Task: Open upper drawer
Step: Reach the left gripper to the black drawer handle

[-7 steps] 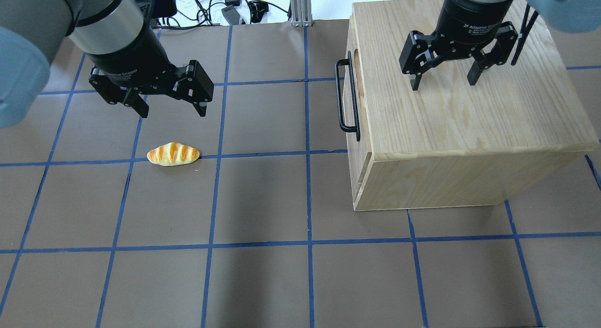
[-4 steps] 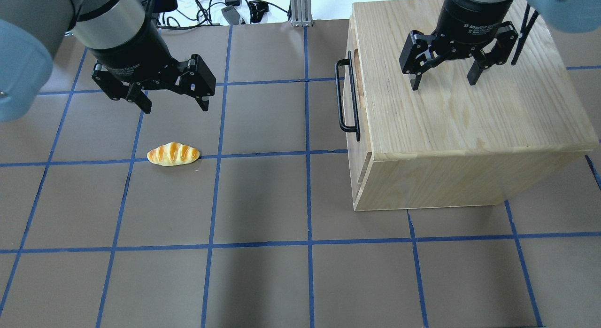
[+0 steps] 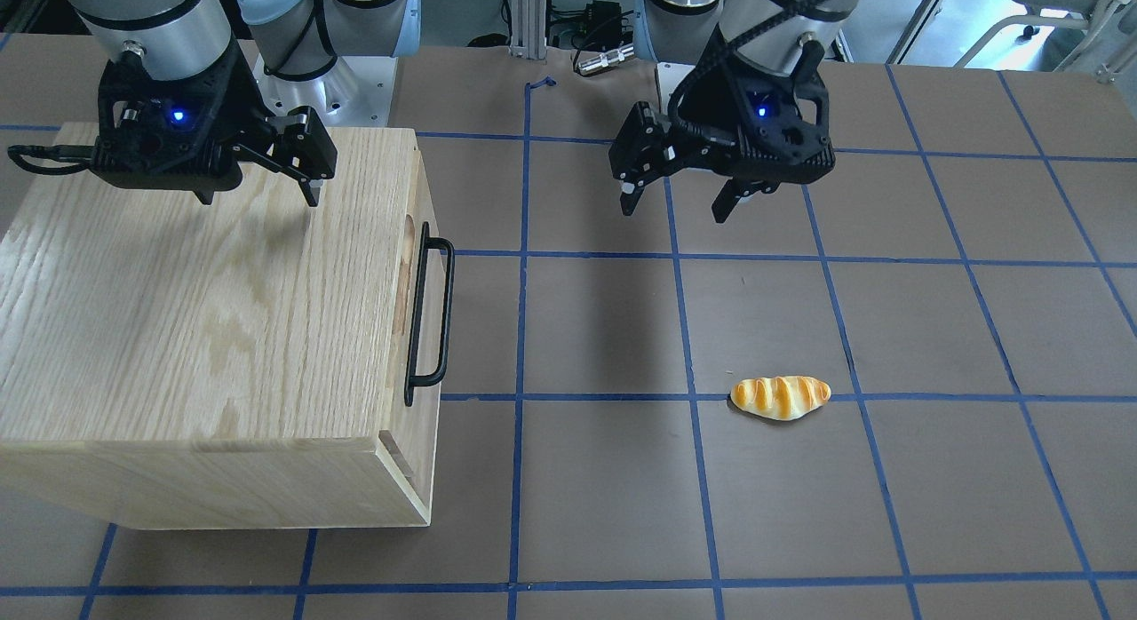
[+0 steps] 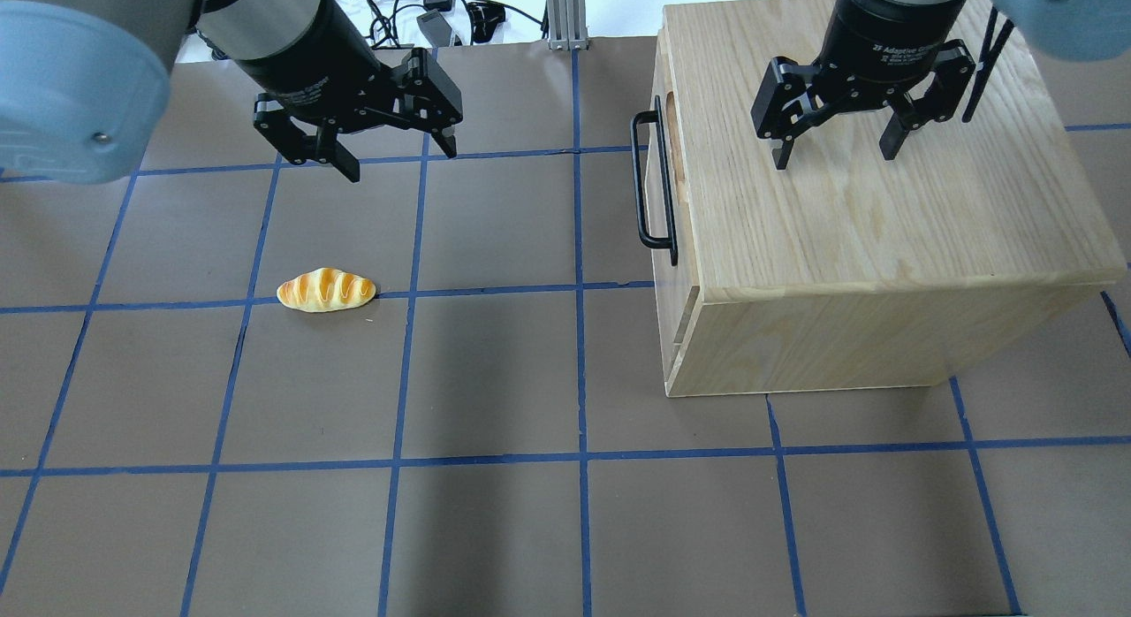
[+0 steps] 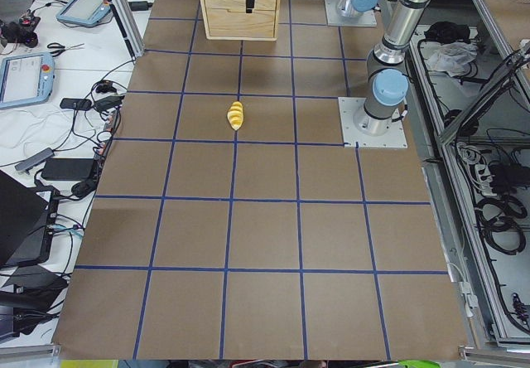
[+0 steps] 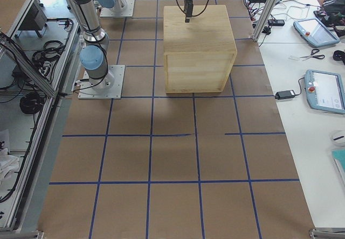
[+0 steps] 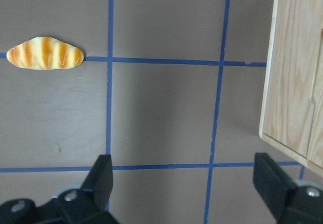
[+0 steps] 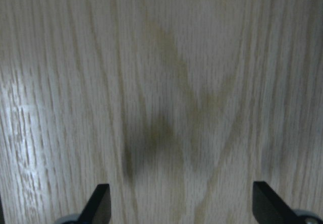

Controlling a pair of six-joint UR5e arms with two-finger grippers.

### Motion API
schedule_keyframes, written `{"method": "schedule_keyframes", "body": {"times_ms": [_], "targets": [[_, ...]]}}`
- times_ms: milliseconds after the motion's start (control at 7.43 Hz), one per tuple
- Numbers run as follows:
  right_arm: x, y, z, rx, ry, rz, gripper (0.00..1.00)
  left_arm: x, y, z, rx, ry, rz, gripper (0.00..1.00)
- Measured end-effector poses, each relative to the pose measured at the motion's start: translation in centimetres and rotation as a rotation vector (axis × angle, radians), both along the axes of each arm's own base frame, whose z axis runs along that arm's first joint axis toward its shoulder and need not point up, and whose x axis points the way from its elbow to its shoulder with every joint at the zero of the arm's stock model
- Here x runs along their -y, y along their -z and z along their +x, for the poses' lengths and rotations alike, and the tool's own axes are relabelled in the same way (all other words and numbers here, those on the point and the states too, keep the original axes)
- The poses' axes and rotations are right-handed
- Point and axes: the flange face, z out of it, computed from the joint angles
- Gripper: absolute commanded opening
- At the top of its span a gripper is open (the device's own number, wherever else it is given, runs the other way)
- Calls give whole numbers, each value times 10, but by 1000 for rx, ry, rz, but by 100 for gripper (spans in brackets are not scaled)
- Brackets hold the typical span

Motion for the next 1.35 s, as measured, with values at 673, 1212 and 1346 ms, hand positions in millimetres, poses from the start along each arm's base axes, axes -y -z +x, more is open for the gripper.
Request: {"method": "schedule_keyframes", "body": {"times_ms": [673, 1212, 1346], "targets": [[0, 0, 0, 0, 0, 1, 100, 27, 59, -75, -66, -55, 34, 100], [0, 0, 0, 0, 0, 0, 100, 23, 77, -128, -120, -65, 25, 100], [0, 0, 0, 0, 0, 0, 100, 27, 81, -134, -127, -65, 14, 100]]}}
